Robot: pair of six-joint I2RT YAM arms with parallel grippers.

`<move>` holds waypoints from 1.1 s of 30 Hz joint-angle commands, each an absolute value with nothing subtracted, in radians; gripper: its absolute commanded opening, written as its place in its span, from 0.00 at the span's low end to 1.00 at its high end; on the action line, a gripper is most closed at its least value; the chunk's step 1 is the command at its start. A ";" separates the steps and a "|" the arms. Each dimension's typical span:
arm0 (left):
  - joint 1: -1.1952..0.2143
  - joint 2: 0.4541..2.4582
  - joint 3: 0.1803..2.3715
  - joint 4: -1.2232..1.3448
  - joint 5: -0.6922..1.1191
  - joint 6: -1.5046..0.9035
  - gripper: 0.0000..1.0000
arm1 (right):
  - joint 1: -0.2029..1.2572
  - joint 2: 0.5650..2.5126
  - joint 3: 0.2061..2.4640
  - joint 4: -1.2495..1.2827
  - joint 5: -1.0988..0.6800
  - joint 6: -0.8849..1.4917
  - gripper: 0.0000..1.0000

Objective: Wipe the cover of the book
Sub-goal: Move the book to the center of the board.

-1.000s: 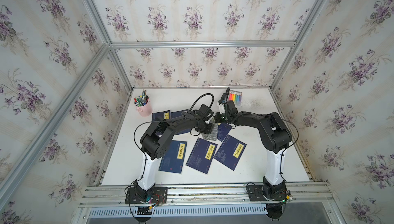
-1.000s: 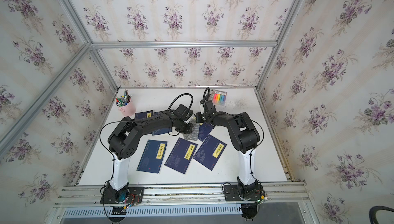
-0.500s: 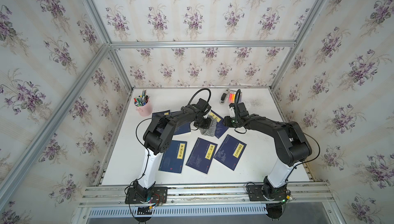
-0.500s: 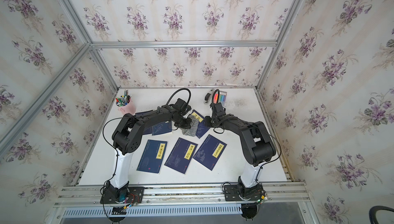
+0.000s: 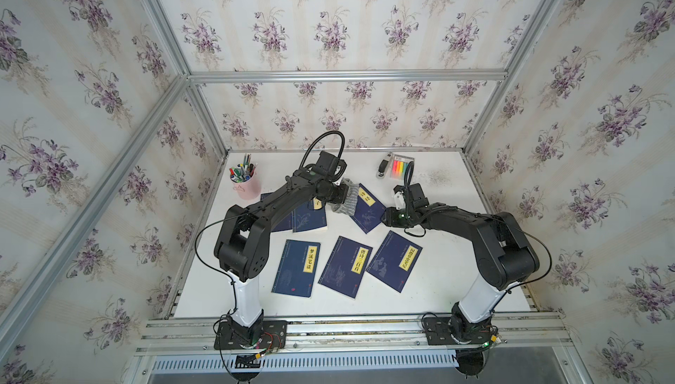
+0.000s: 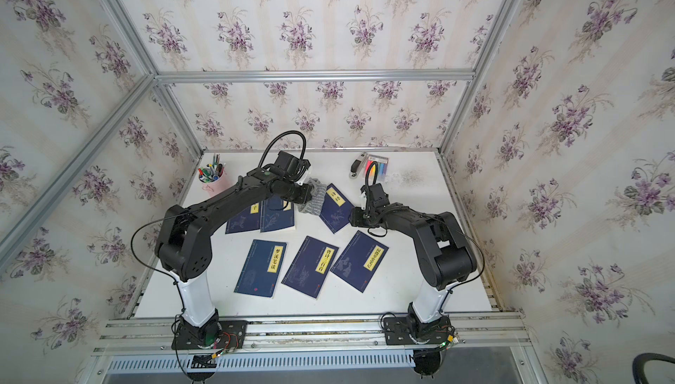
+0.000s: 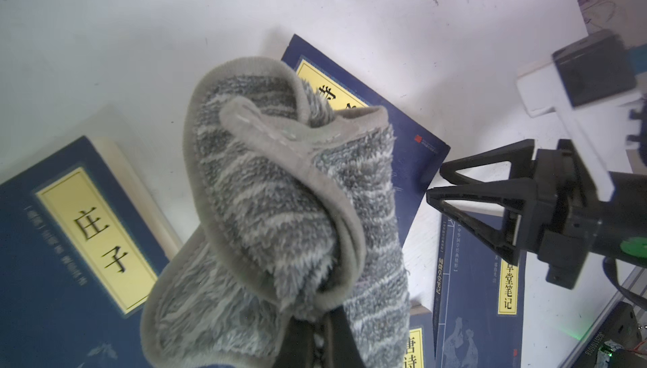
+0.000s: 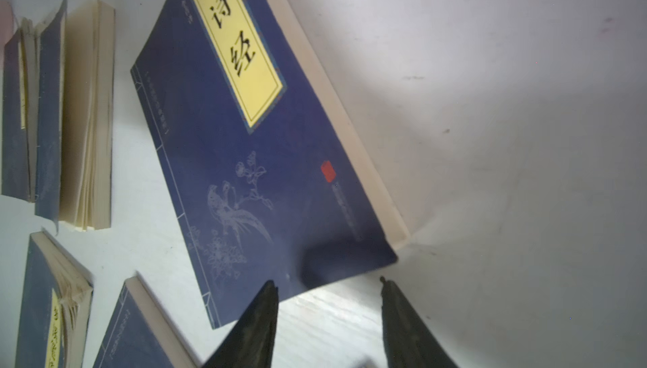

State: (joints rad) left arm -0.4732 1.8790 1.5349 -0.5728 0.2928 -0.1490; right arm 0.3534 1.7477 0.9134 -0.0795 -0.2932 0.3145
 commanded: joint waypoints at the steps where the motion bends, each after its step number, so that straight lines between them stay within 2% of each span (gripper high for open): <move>1: -0.466 1.831 1.502 -0.581 0.272 -0.132 0.00 | 0.356 1.773 0.928 -0.035 -0.363 0.334 0.48; 7: -0.452 1.775 1.429 -0.573 0.271 -0.140 0.00 | 0.389 1.819 0.959 -0.028 -0.407 0.342 0.44; 19: -0.438 1.781 1.397 -0.567 0.275 -0.141 0.00 | 0.466 1.949 1.134 0.016 -0.498 0.384 0.44; 24: -0.427 1.775 1.369 -0.546 0.275 -0.122 0.00 | 0.468 1.856 1.073 0.108 -0.538 0.414 0.46; 33: -0.426 1.802 1.340 -0.466 0.438 -0.090 0.03 | 0.469 1.731 0.971 0.177 -0.617 0.438 0.56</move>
State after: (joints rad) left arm -0.4278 1.8019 1.3415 -0.5171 0.3550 -0.1093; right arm 0.4664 1.7531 0.9817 0.1116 -0.5671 0.4168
